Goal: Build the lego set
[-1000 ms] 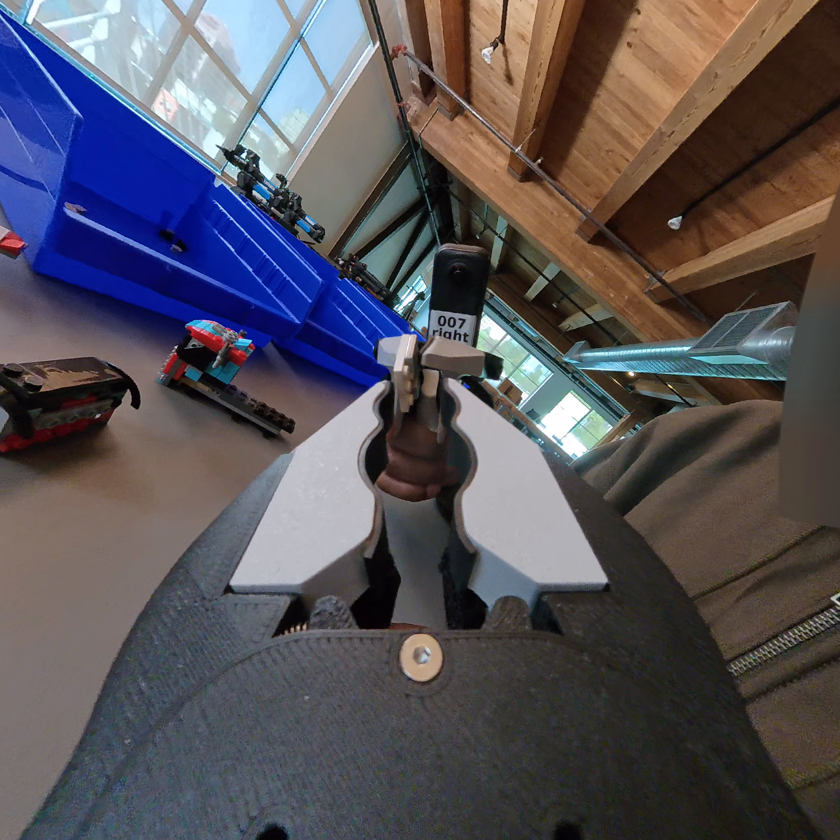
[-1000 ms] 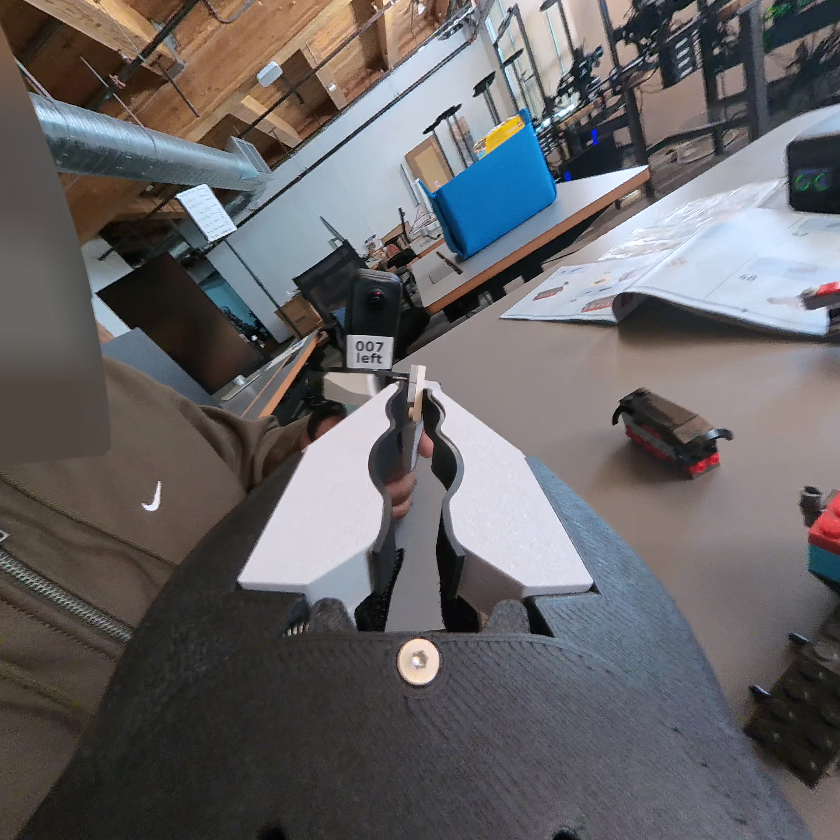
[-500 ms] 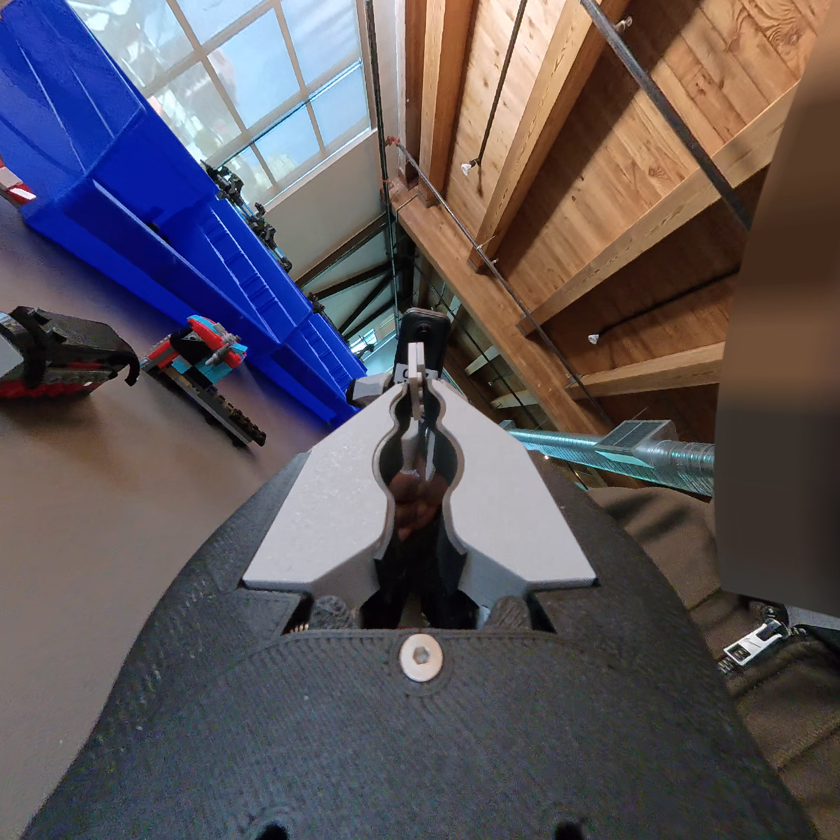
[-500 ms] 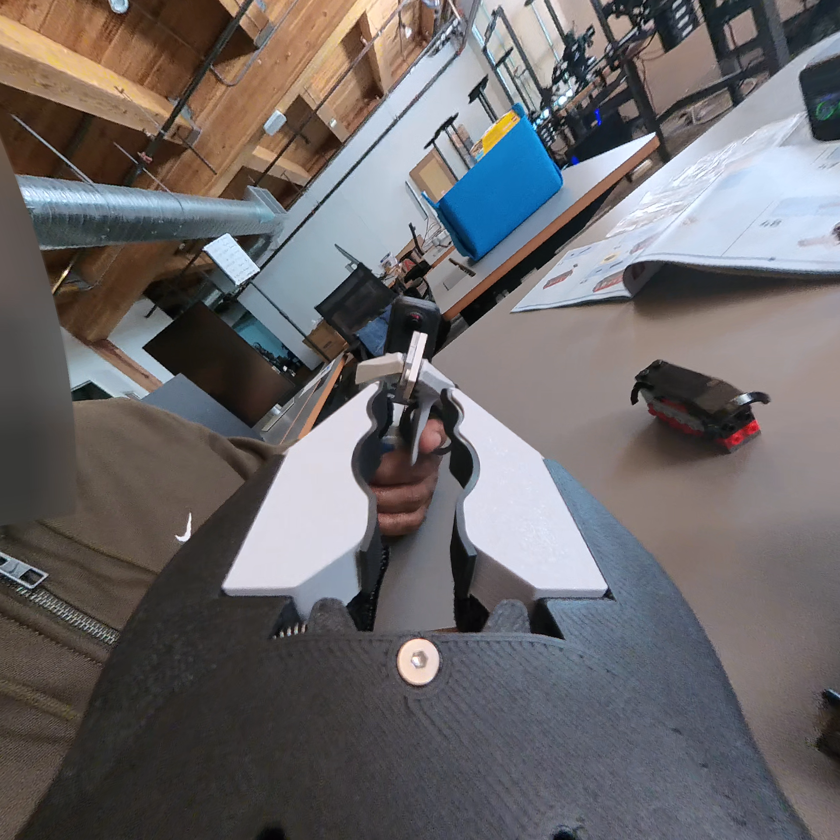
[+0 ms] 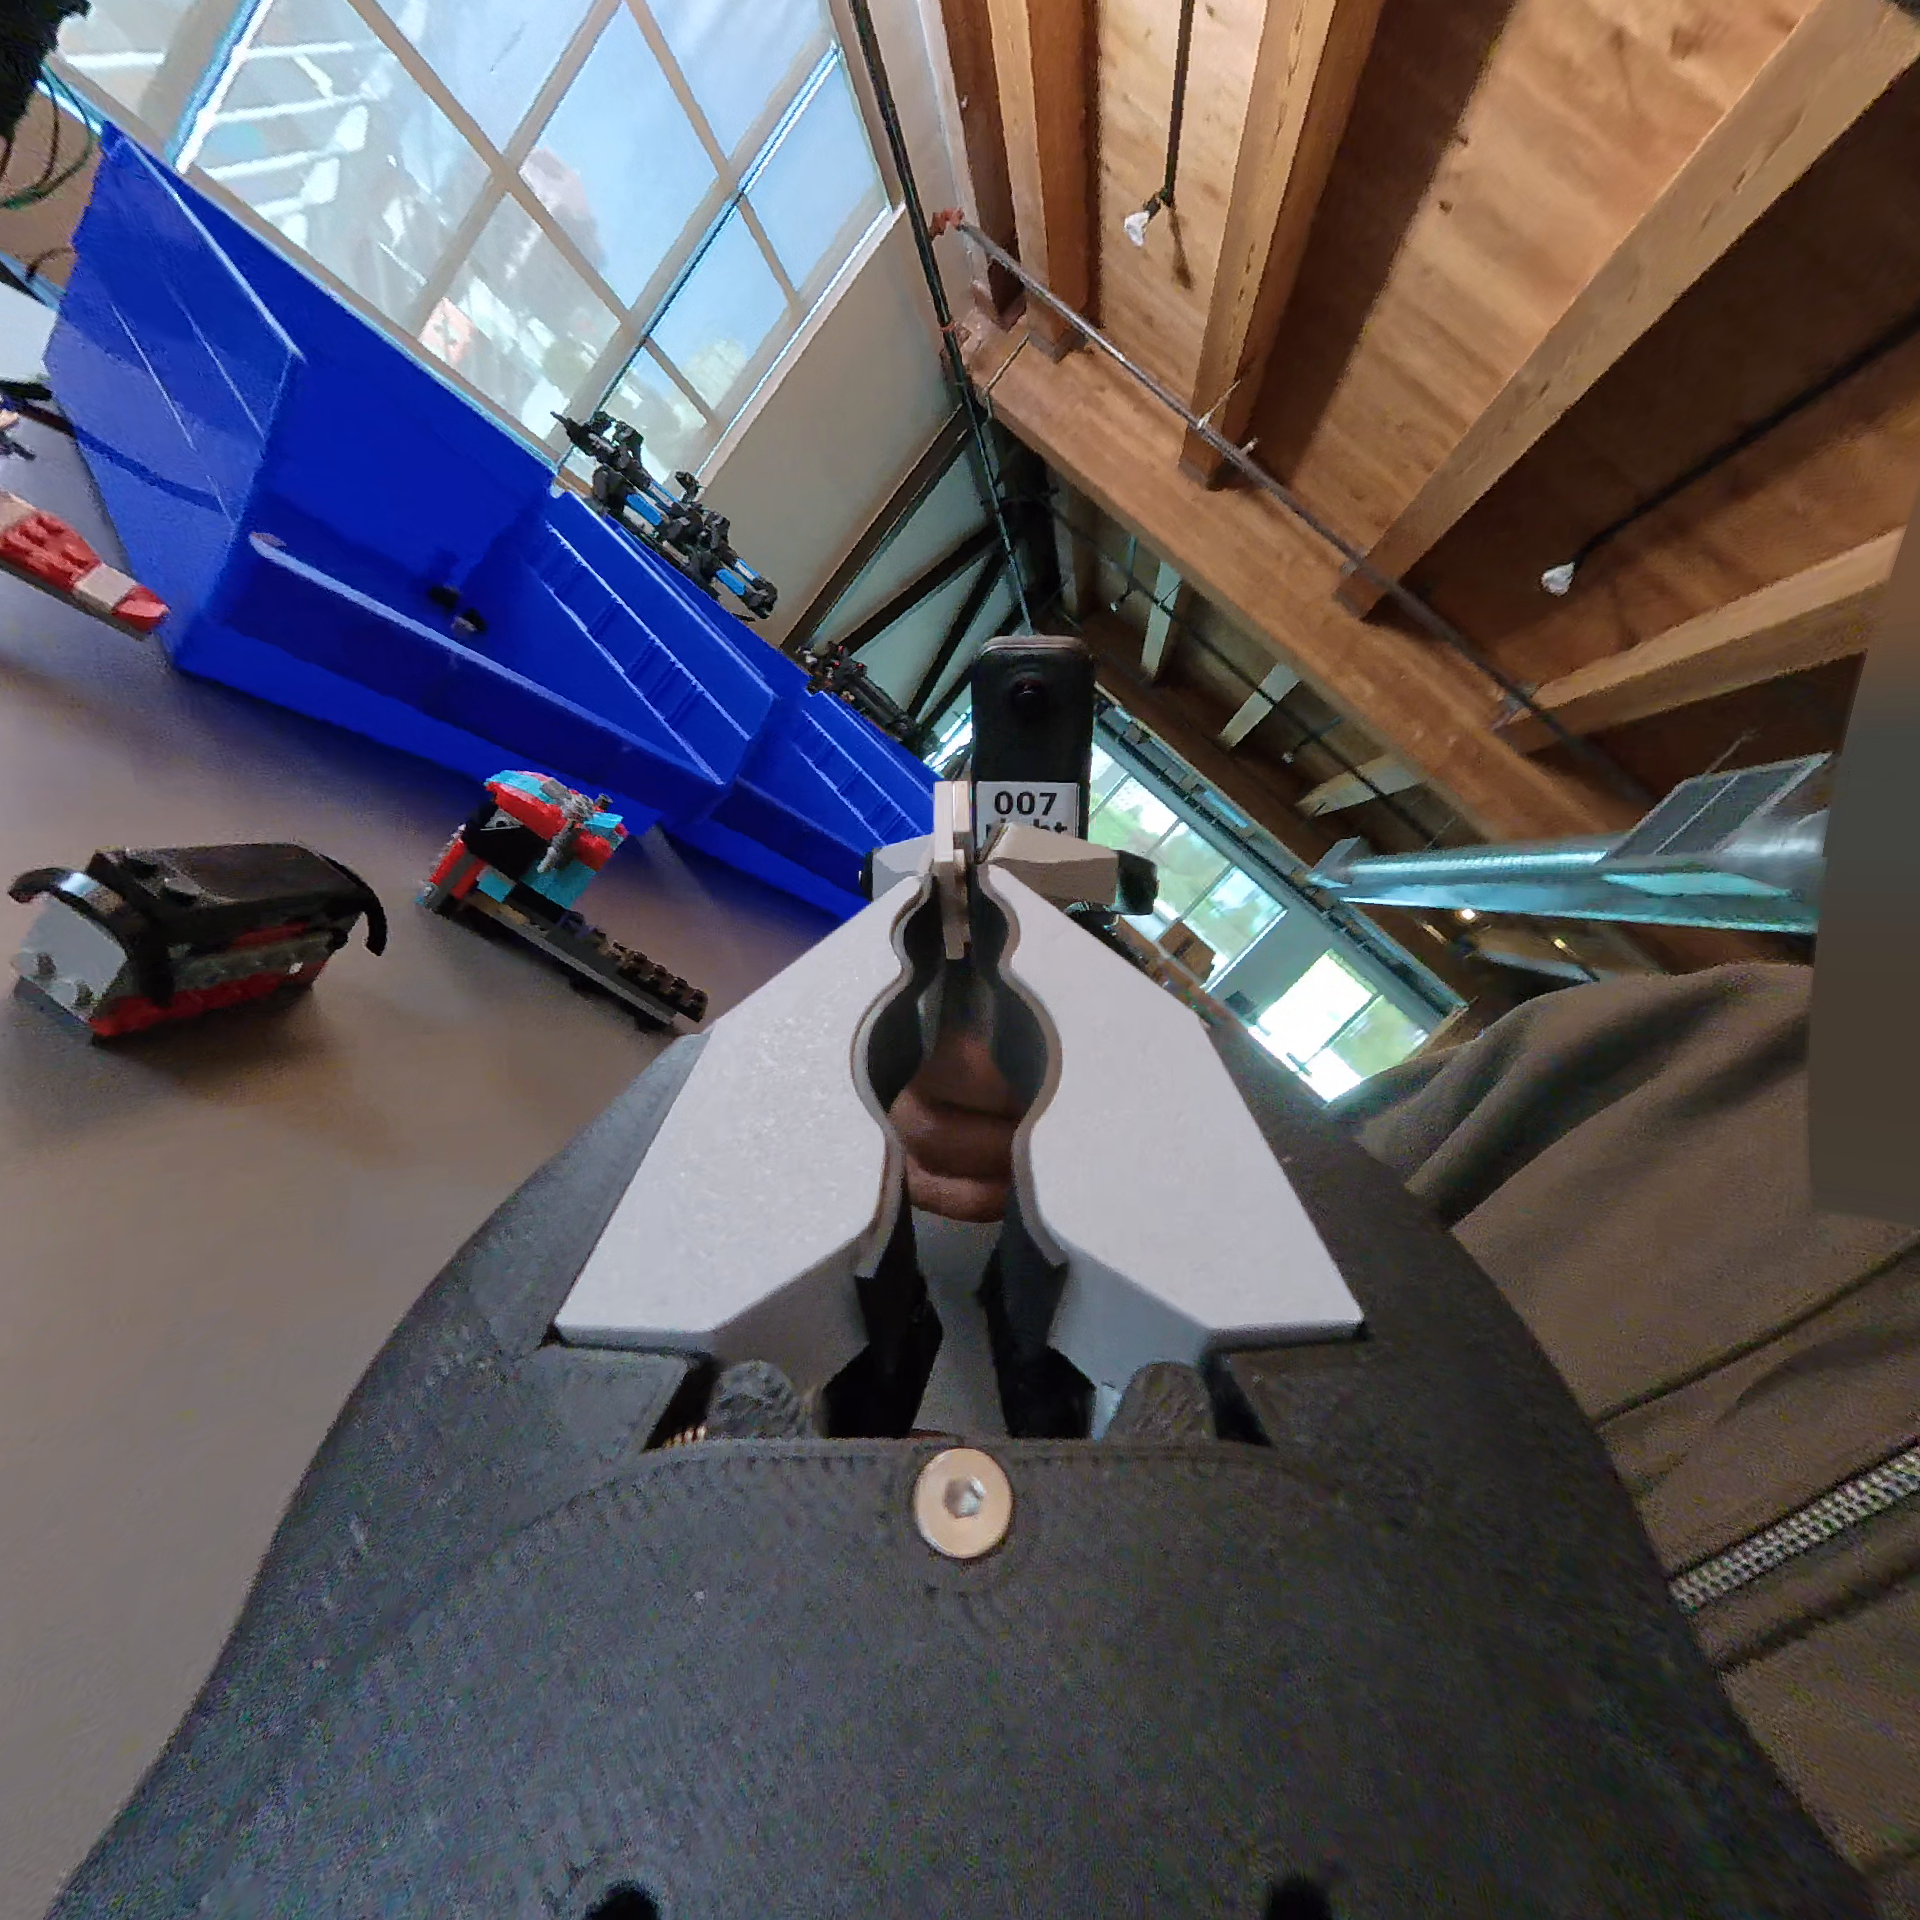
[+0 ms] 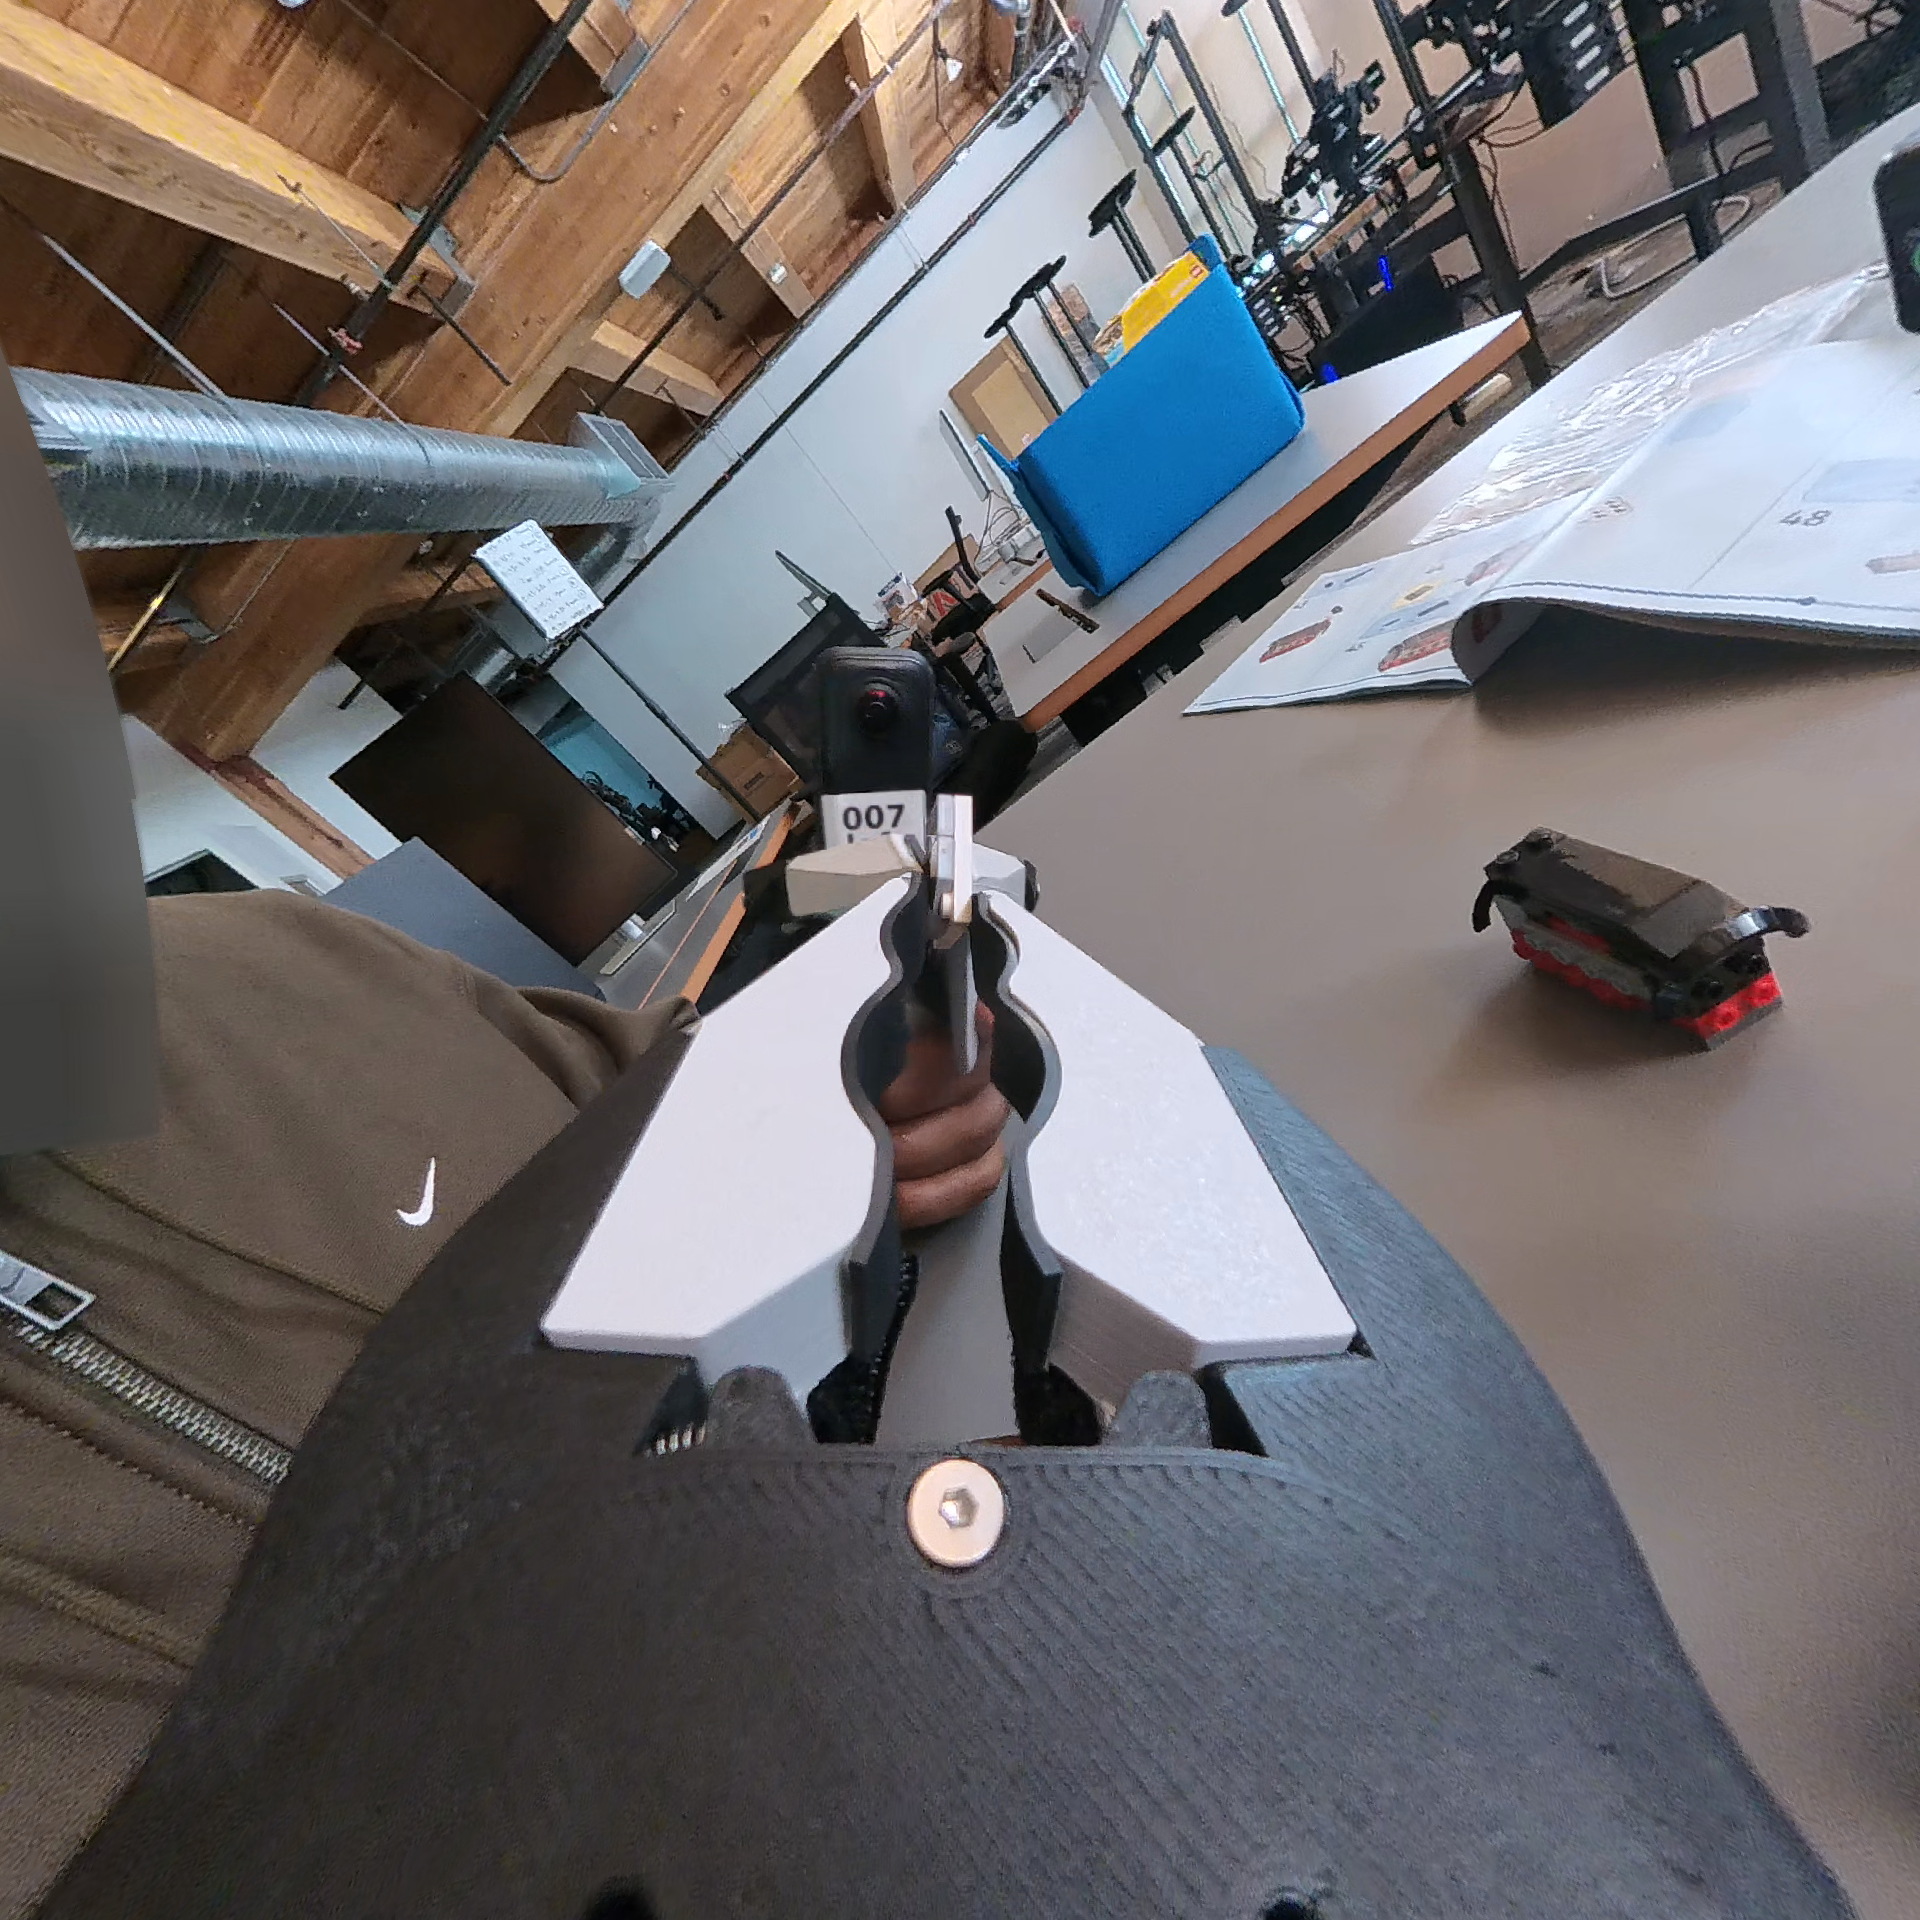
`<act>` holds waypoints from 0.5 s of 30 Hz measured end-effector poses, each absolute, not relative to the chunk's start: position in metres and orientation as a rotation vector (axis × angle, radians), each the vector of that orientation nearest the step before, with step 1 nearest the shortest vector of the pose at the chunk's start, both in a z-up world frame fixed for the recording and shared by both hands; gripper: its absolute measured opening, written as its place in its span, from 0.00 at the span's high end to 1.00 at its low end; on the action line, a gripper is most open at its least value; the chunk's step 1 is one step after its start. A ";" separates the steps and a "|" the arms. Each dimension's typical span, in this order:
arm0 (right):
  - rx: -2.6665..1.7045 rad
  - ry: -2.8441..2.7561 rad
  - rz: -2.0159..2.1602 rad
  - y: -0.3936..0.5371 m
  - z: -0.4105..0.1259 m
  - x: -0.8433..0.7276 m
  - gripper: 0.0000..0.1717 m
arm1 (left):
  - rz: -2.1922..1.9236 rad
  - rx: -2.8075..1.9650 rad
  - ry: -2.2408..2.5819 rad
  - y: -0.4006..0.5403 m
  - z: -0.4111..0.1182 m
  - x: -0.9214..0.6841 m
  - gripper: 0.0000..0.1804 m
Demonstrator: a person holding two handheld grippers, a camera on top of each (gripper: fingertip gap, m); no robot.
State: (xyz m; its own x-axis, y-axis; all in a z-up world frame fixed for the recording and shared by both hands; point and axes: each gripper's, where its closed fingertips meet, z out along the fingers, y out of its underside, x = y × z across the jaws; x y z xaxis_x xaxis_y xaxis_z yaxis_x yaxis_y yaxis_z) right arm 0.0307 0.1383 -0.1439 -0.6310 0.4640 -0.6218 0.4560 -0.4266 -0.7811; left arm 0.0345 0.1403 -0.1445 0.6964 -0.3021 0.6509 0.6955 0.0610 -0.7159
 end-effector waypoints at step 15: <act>-1.266 -1.682 2.292 0.135 -0.138 0.034 0.96 | -0.676 -1.335 -0.292 0.138 -0.140 0.039 0.97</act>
State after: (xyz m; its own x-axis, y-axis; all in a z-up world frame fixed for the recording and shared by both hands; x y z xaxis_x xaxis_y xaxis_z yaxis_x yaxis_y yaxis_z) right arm 0.0344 0.1354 -0.1380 -0.6685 0.4618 -0.5830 0.4176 -0.4156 -0.8080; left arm 0.0387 0.1379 -0.1403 0.7775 -0.2830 0.5615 0.6028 0.0813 -0.7937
